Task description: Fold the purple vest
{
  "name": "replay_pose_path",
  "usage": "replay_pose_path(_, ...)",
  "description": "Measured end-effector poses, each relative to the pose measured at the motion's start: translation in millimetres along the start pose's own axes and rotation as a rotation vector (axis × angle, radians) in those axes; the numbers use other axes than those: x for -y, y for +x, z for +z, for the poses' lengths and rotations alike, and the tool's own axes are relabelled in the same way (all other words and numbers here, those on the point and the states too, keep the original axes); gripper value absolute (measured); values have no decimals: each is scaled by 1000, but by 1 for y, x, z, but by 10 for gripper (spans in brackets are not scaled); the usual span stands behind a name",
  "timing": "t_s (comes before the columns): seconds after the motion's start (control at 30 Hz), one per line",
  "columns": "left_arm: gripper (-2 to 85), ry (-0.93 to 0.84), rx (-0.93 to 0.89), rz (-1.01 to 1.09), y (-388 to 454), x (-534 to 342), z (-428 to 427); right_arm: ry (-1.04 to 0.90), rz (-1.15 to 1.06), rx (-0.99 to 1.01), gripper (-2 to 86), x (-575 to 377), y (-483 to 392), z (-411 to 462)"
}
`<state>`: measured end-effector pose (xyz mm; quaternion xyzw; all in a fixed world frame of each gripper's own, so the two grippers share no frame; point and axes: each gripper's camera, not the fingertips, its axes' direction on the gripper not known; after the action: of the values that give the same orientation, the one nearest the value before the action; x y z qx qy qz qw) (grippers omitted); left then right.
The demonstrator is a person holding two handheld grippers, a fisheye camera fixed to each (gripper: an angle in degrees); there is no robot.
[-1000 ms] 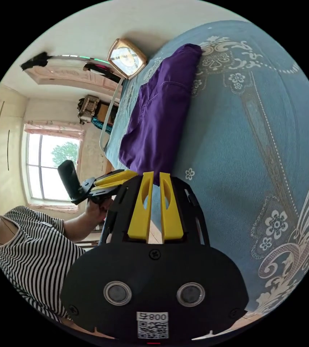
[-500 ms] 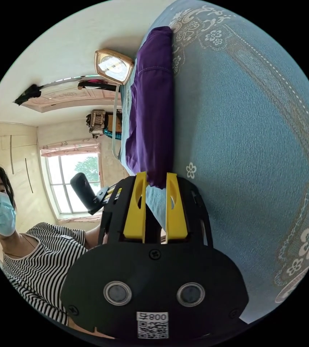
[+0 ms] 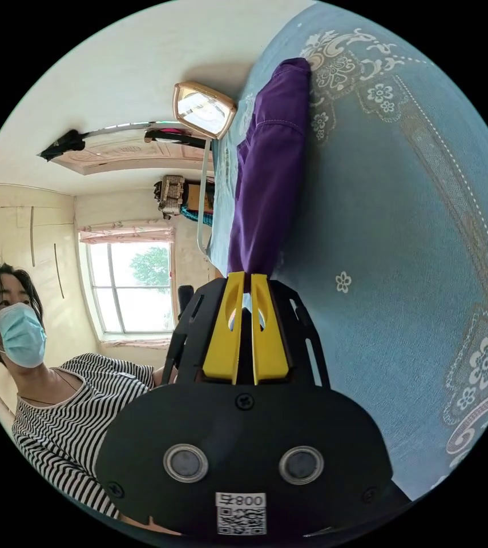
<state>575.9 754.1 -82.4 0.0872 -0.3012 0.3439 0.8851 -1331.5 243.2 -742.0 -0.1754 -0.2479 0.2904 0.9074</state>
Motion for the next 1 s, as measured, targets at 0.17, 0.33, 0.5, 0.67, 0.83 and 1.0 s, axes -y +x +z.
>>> replay_pose_path(0.17,120,150,-94,-207,-72,-13,-31,3,-35,25,14,6,-15,-2)
replay_pose_path(0.33,121,209,-187,-250,-102,-3,-33,-6,-51,22,13,11,-23,-1)
replay_pose_path(0.5,98,212,-219,-263,-119,15,-31,-8,-46,24,15,10,-21,-3)
replay_pose_path(0.67,39,233,-234,-298,-131,18,-37,-18,-38,-23,25,6,-19,-6)
replay_pose_path(0.83,29,255,-291,-331,-135,17,-41,-14,49,-110,56,-14,17,-14)
replay_pose_path(1.0,26,248,-284,-322,-130,27,-46,37,135,30,91,-38,51,-20)
